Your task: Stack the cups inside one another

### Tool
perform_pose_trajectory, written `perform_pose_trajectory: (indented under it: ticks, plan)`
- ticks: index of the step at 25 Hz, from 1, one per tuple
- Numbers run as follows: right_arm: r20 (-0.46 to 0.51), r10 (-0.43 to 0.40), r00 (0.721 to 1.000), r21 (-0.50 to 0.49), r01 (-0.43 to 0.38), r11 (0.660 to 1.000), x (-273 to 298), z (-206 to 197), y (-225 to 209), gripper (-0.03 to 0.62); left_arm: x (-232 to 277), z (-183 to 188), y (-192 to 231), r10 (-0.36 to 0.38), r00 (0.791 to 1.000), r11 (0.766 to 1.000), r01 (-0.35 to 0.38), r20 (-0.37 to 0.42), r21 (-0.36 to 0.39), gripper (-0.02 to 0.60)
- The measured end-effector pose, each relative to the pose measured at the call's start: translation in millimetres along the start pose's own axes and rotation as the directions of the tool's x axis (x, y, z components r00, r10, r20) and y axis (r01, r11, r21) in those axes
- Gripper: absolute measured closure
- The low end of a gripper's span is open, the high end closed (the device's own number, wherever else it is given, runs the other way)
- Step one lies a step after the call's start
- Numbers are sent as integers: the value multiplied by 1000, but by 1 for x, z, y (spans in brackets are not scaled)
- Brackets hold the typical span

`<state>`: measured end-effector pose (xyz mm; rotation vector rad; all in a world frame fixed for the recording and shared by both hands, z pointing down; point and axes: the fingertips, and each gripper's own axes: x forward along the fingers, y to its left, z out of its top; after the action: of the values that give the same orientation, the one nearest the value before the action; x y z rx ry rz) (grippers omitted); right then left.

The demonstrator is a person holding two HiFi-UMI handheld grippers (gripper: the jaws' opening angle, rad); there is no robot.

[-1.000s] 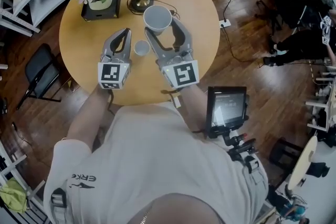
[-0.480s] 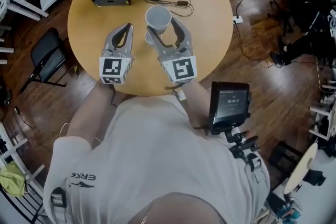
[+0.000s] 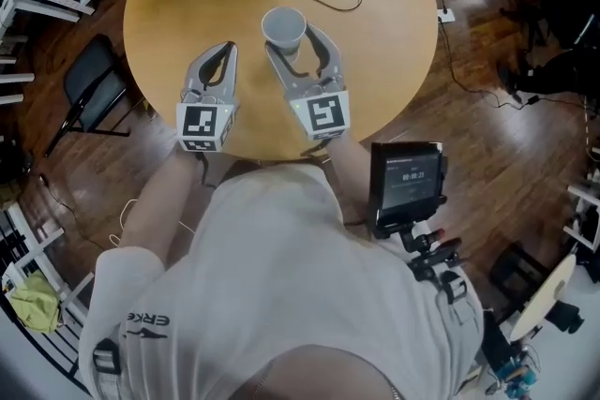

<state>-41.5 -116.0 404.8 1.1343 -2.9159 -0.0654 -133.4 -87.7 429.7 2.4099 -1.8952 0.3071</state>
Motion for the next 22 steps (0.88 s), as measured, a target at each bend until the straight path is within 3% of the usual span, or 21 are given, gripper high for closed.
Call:
perform_pose_trajectory:
  ticks: [6,15,22]
  plan:
    - [-55,-9,998,25,11,1000,3,-40,2,292,2,-16,-8,-17,998,998,21,-52,62,580]
    - [-105,-8,994,50,13,999,11,-82,0,290,11,-52,-10,-28,991,999,33,-129,36,580]
    - [-168,12,986,54,-3,999,13,-108,1,279,21,-60,-10,-36,989,999,40,-141,25,580]
